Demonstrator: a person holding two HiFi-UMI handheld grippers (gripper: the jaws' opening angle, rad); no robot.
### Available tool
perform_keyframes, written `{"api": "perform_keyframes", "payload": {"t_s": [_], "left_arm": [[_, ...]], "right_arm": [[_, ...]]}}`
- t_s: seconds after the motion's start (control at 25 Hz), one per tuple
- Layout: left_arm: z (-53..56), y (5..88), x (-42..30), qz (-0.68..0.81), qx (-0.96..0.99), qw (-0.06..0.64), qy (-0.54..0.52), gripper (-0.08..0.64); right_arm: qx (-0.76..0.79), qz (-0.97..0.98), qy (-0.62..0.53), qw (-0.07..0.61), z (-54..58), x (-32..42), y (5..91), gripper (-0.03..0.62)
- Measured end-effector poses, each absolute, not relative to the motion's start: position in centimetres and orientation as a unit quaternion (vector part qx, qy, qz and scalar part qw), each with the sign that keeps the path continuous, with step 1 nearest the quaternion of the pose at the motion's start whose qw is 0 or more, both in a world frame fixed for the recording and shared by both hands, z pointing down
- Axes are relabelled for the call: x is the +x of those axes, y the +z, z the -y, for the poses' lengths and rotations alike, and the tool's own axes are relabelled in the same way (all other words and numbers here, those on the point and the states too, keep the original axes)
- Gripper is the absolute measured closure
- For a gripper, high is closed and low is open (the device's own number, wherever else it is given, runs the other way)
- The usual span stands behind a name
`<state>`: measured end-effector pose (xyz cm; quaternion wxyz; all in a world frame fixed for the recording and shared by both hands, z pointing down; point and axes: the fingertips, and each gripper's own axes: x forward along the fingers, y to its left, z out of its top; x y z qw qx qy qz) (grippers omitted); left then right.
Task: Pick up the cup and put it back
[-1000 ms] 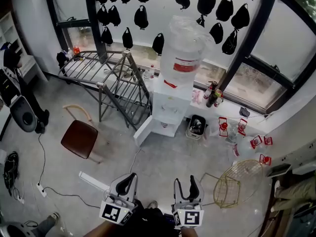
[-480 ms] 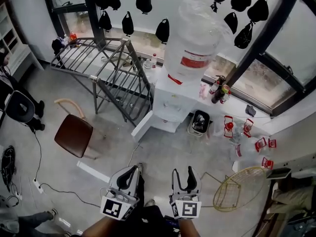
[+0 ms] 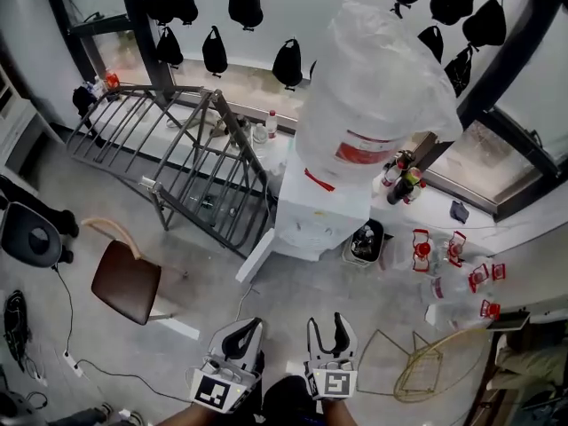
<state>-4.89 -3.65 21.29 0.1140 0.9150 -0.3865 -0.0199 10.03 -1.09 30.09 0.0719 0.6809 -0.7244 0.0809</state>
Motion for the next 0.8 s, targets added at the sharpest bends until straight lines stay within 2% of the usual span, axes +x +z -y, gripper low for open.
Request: {"api": "perform_keyframes", "payload": {"t_s": [0.2, 0.8], "left_arm": [[6.4, 27.0, -3.5, 0.391, 0.914, 0.105, -0.036, 0.554], [12.4, 57.6, 2.4, 0.424, 0.9, 0.095, -0.027, 0.554]], "right_arm": [[0.672, 0.727, 0.103, 0.094, 5.9, 10.8, 39.7, 0.367], [0.664, 0.733, 0.114, 0.093, 11.3, 16.5, 71.0, 0.354]]}}
